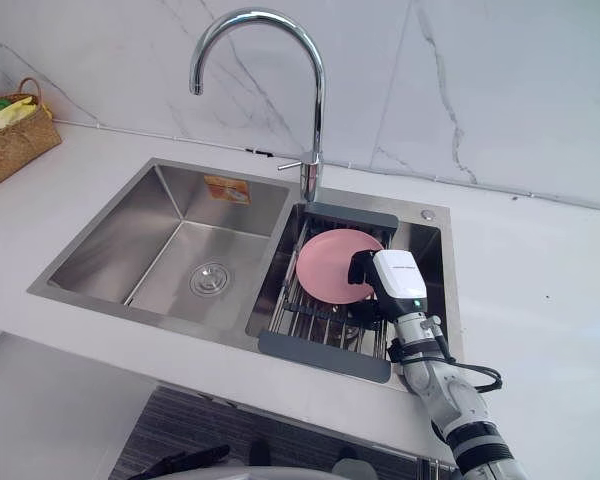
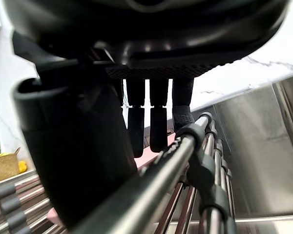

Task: Walk over to the sink, pick up the cup, carry it to the dishwasher, place the cup inside the dishwasher, then close the dishwasher door

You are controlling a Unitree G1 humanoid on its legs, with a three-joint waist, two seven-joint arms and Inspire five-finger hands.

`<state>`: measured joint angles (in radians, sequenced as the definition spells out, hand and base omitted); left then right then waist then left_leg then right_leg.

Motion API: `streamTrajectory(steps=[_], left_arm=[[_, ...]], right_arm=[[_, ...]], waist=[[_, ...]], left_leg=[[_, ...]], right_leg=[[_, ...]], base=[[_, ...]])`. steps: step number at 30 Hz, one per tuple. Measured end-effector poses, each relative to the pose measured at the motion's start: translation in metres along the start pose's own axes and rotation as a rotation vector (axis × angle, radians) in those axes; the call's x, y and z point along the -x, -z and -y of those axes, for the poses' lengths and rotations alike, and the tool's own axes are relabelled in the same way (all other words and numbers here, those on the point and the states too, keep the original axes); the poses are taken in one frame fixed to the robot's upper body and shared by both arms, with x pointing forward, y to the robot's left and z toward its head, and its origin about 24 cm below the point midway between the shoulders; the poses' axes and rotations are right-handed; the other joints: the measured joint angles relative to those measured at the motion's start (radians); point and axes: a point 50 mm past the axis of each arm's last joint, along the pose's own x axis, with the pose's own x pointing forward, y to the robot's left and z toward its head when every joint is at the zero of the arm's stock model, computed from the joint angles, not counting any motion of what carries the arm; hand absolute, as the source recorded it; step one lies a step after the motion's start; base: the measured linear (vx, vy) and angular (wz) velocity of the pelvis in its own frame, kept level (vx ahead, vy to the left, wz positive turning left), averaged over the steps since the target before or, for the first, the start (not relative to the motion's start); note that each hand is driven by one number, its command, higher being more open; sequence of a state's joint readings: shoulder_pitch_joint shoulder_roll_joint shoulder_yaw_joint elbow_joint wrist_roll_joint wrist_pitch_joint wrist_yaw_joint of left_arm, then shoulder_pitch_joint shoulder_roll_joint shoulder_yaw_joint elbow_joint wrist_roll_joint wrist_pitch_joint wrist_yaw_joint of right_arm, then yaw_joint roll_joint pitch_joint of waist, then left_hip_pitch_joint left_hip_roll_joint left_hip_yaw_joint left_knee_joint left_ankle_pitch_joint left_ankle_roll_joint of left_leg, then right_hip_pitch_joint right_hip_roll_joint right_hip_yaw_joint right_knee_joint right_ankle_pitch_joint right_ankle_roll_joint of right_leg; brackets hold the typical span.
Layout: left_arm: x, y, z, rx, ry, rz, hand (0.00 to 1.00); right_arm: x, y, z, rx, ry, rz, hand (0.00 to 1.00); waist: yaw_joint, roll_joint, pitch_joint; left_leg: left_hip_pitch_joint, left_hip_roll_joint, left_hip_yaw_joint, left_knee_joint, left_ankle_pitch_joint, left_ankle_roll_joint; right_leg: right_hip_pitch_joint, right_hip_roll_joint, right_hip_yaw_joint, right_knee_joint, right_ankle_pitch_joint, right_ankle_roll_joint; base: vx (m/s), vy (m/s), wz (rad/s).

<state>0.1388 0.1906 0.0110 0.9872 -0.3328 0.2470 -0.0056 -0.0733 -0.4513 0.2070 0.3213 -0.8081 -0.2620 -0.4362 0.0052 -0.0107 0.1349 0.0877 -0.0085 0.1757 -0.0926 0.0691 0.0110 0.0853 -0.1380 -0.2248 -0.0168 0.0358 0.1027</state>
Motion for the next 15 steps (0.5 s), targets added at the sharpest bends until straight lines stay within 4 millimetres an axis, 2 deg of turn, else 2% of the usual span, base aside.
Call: streamTrajectory(steps=[9, 15], left_arm=[[0.0003, -0.0005, -0.0018, 0.001, -0.004, 0.012, 1.0], [0.0008, 0.0006, -0.0051, 0.003, -0.011, 0.017, 1.0]], right_arm=[[-0.0024, 0.0026, -0.0052, 0.007, 0.055, -0.02, 1.0], [0.0032, 0.007, -0.0069, -0.127, 0.091, -0.099, 1.0]], waist=[[0.007, -0.012, -0.007], [0.012, -0.021, -0.013]], left_leg=[[-0.011, 0.006, -0.03, 0.0, 0.006, -0.008], [-0.012, 0.016, -0.033, 0.0, 0.012, -0.016]], right_leg=[[0.001, 0.005, -0.022, -0.003, -0.006, -0.007], [0.003, 0.015, -0.026, -0.004, -0.008, -0.011]], base=[[-0.04, 0.002, 0.07], [0.0, -0.002, 0.01]])
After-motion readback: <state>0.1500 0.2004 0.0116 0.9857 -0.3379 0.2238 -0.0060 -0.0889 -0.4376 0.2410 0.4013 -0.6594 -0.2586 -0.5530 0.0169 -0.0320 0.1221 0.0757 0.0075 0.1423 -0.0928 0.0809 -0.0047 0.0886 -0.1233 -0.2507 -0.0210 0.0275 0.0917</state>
